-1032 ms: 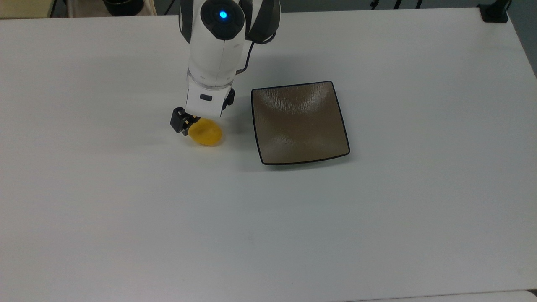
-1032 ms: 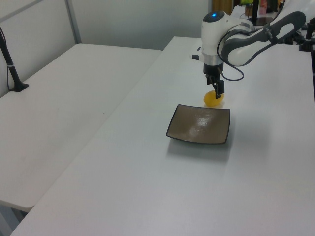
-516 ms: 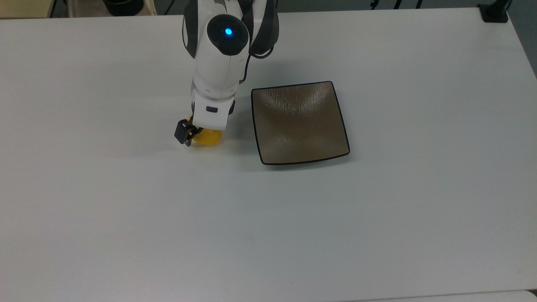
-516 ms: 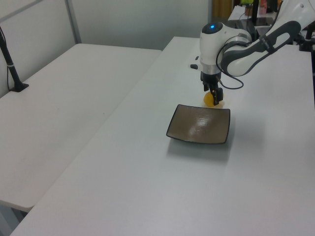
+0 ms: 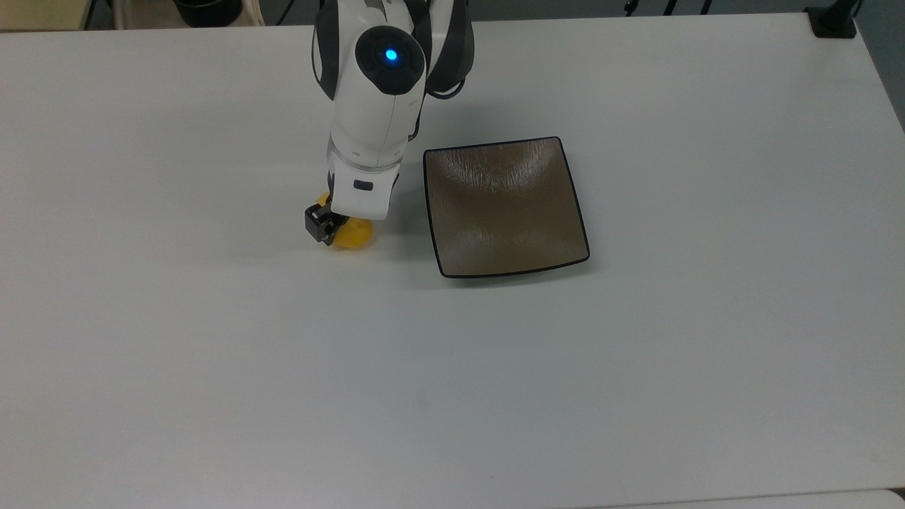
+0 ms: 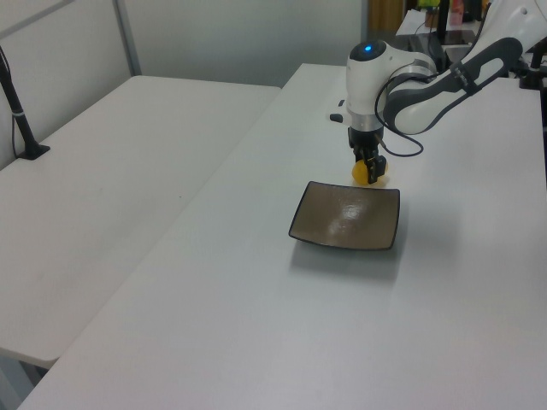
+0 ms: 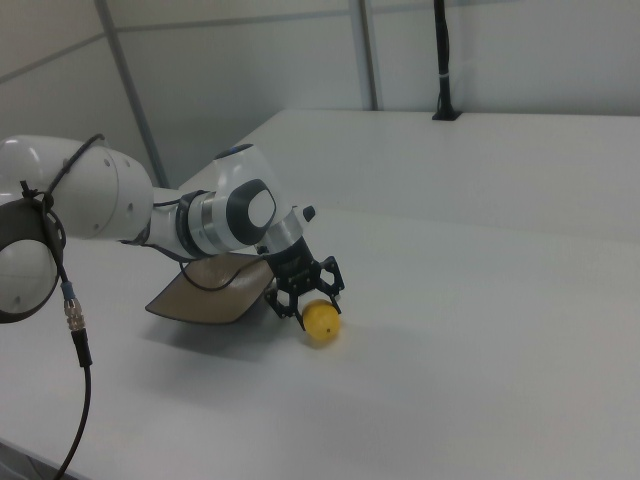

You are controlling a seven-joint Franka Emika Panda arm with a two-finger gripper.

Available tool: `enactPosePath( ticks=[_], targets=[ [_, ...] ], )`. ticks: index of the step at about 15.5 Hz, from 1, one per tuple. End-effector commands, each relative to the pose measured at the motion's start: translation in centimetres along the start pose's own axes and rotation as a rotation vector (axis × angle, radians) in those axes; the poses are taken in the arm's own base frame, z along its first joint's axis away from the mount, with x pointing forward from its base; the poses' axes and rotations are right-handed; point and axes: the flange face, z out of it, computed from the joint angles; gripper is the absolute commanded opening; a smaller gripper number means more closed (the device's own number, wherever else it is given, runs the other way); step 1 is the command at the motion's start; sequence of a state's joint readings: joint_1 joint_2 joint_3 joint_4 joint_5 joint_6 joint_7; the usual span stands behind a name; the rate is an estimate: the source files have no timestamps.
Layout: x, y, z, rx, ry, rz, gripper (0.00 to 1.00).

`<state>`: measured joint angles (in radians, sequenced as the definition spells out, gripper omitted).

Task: Put potatoes on a ceramic plate
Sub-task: 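Lower the gripper around the yellow potato and close on it, then lift the potato and carry it over the brown square plate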

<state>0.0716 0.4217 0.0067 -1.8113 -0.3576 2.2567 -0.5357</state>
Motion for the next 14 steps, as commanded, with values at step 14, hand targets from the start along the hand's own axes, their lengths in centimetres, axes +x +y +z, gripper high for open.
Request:
enactPosePath(
  ticks=[14],
  targets=[
    [0.4, -0.2, -11.2, 0.072, 0.110, 0.534, 0.35]
  ],
)
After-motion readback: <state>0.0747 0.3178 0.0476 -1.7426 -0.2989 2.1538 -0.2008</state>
